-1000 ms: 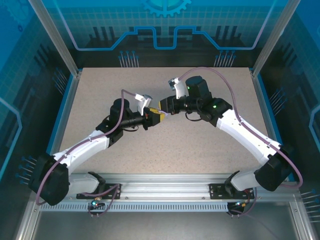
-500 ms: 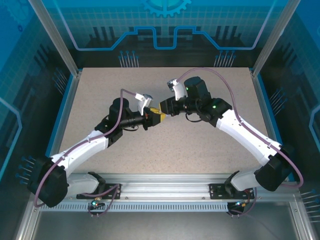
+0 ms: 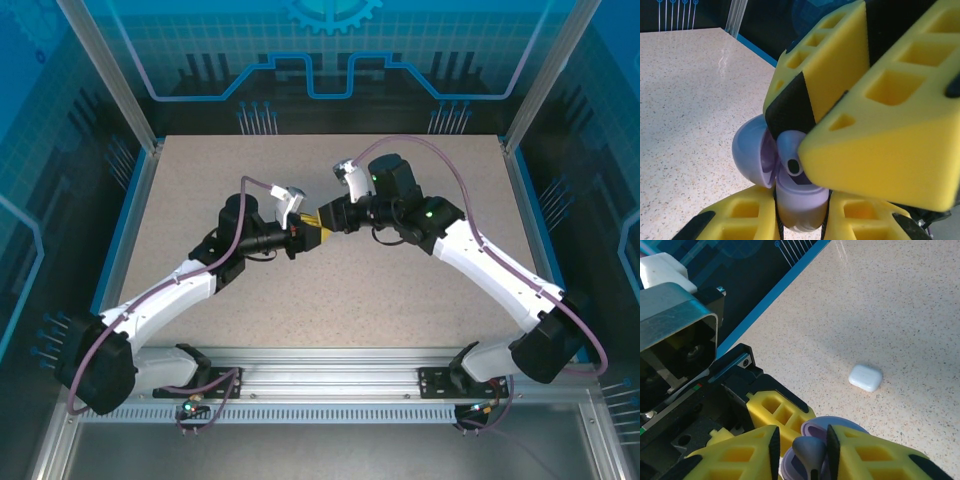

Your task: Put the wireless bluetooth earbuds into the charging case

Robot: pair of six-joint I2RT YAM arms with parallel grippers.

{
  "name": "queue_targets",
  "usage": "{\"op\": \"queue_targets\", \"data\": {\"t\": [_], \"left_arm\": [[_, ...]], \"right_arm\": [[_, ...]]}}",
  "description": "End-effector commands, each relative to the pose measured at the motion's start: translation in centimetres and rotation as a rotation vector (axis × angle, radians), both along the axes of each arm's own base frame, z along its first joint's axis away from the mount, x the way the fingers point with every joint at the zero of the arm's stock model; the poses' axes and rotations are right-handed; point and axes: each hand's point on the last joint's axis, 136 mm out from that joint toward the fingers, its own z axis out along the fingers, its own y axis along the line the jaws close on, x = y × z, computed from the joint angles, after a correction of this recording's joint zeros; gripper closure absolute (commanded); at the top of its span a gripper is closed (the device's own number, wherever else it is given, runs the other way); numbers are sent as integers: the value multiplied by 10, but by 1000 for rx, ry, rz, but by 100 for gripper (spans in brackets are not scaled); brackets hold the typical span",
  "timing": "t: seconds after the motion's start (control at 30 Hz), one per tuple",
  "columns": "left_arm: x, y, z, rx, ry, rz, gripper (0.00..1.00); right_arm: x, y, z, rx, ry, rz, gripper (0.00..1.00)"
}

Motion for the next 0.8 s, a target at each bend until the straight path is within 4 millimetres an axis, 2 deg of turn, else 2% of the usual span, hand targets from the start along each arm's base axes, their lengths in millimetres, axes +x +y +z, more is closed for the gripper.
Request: {"op": "queue_targets", "data": {"t": [0.0,0.13,0.3,0.47,0.6,0.7,0.77], "left_arm": [[-6,-3,30,-32,-71,-29,81],[-7,-3,30,-29,-79,-38,81],[-11,-3,25,-9,-89,-52,81],[-17,-3,27,0,-127,-82,81],[-25,-5,33,-8,-148,-127,81],[-34,-8,41,-25,-165,-176,81],[-39,-11,46,-32,-180,-199,81]], "right_arm": [[-9,0,23,22,-43,22,65],[-10,-2,28,28,-53,17,54],[-13,-6,41,46,-79,10,47],[-10,-26,52,31,-123,-91,43],[4,-55,41,-12,-88,-233,43],[14,-73,22,-35,-5,-300,45],[16,-78,10,-47,42,-305,46]]}}
